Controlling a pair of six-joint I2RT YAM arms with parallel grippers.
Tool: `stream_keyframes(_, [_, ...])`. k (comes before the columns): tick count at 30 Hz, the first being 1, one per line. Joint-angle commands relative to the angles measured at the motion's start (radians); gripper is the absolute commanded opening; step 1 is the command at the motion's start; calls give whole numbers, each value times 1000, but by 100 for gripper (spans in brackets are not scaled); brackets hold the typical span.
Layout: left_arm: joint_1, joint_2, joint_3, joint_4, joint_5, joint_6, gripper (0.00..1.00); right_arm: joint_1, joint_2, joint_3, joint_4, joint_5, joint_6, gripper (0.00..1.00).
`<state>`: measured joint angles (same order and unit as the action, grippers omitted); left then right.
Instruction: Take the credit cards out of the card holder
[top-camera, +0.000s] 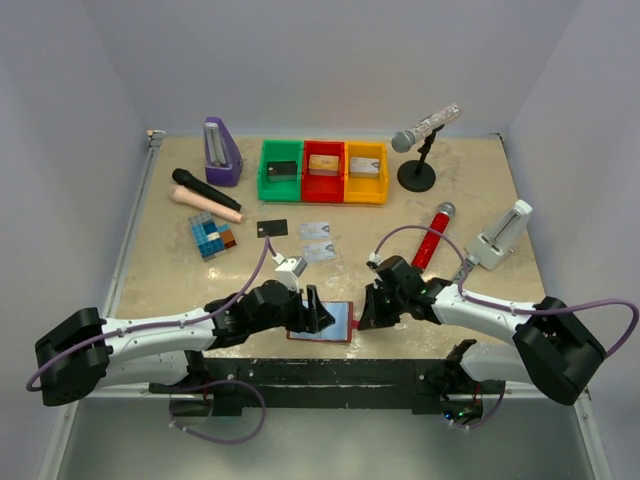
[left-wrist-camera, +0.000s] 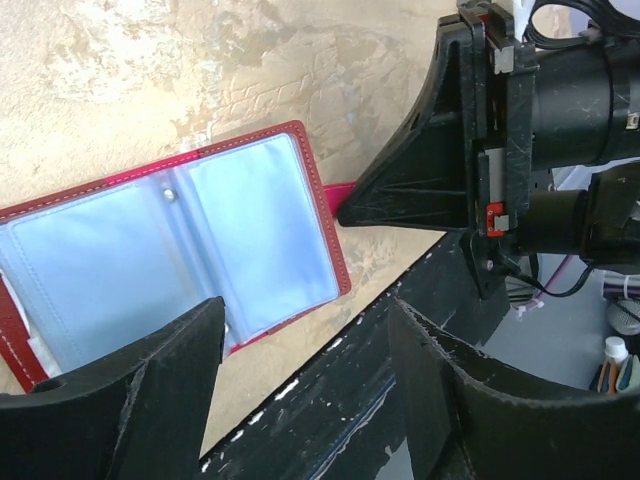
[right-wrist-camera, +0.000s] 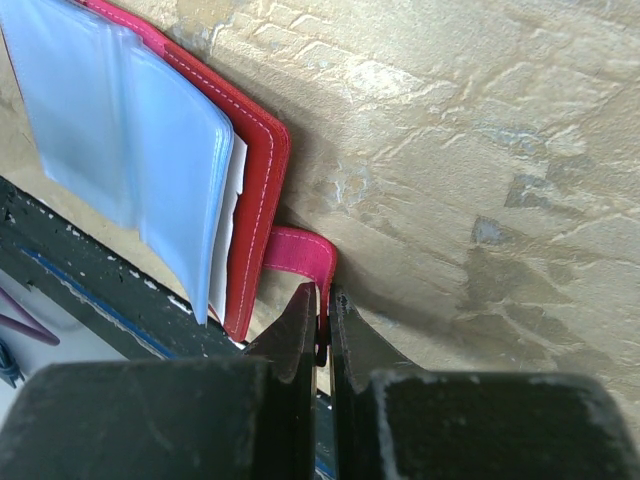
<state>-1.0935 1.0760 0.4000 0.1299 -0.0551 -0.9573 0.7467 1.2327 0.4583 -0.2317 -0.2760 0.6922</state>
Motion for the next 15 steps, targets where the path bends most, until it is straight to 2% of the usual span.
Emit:
stream_keyframes(1, [-3, -28, 22, -25, -55, 5, 71, 0, -22, 2, -6, 1, -14, 0])
stream_keyframes(7, [-3, -7, 34, -166, -129, -40, 74, 0, -13, 3, -4, 1, -17, 0])
stream_keyframes(15, [-3, 10, 34, -237, -169, -81, 75, -1, -9, 3, -1, -2, -19, 0])
